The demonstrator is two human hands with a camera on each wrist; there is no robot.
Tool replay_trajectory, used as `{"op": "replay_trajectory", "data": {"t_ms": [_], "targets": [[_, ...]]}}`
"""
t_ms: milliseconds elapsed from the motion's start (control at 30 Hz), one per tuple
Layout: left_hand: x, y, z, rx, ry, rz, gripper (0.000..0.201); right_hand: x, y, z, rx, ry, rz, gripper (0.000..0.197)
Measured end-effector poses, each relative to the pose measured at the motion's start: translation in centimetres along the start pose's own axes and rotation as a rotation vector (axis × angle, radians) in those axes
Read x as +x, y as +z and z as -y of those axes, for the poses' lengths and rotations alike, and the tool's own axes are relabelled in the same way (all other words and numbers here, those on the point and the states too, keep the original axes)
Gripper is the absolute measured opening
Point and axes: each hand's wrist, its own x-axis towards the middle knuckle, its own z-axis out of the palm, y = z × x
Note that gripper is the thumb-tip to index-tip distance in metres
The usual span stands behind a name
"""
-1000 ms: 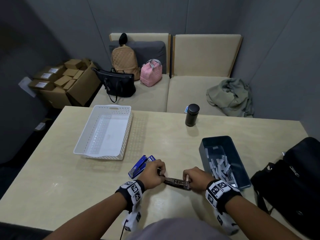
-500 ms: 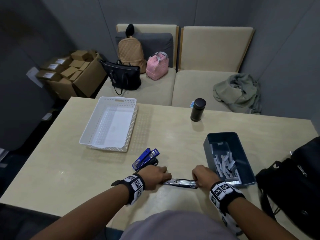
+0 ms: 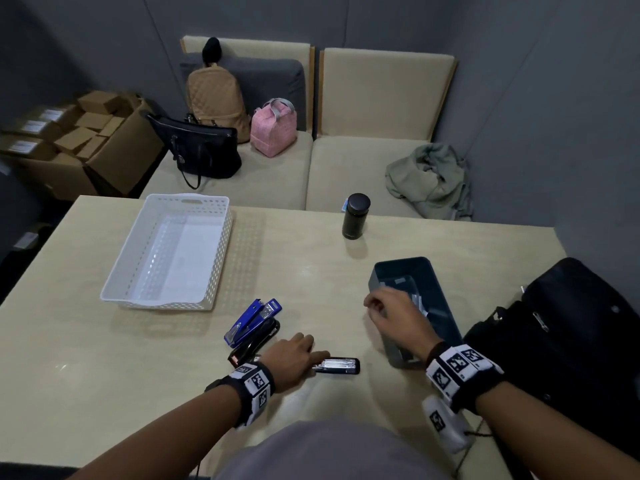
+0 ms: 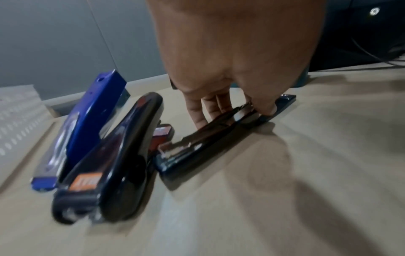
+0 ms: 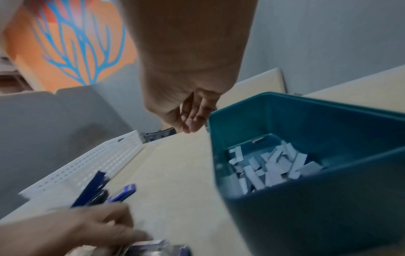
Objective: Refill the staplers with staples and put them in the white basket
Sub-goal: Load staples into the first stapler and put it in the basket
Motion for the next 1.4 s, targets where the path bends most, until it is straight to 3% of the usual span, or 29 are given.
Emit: {"op": "replay_trajectory", "data": {"t_ms": [100, 167, 333, 533, 700, 867, 1000, 1100, 1233, 1300, 1400], "targets": [[-0.4, 1.2, 0.6, 0.021, 0.005, 0.002, 0.043, 0.9, -1.9, -2.4, 0.032, 0.078, -0.155, 0.011], [-0.4, 1.4, 0.7, -0.017, -0.036, -0.017, 0.047, 1.5, -2.4, -4.3, -0.006, 0.182, -0.17, 0.013], [-0.7, 0.9, 1.0, -0.096, -0.094, -0.007, 0.047, 1.8, -1.2, -6.3, -0.242, 0.444, 0.196, 0.009], [-1.1, 0.7, 1.5, -0.126, -0.134, 0.046, 0.042, 1.6, 1.5, -6.6, -0.429, 0.454, 0.293, 0.02], [-1.7, 0.9, 1.8, -0.12, -0.139, 0.044, 0.042, 1.6, 1.4, -5.8, -0.446, 0.392, 0.172, 0.015], [-1.6, 0.8, 1.6, -0.124, -0.151, 0.03, 0.041, 2.4, -1.2, -4.8, -0.097, 0.392, -0.111, 0.019], [-1.4, 0.9, 1.6, -0.127, -0.149, 0.023, 0.041, 3.9, -3.4, -2.1, 0.115, 0.258, -0.26, 0.024], [-1.3, 1.1, 1.7, -0.127, -0.154, 0.01, 0.041, 4.5, -3.4, 0.2, 0.284, 0.199, -0.184, 0.025], [-1.5, 1.5, 1.7, -0.126, -0.166, -0.007, 0.04, 3.8, -1.4, 3.0, 0.539, 0.206, 0.045, 0.016], [-1.5, 1.6, 1.6, -0.117, -0.168, -0.008, 0.04, 3.1, 0.1, 3.7, 0.511, 0.169, 0.177, 0.018], [-1.7, 1.6, 1.6, -0.106, -0.171, -0.002, 0.04, 1.9, 3.0, 3.5, 0.291, 0.096, 0.314, 0.018]]}}
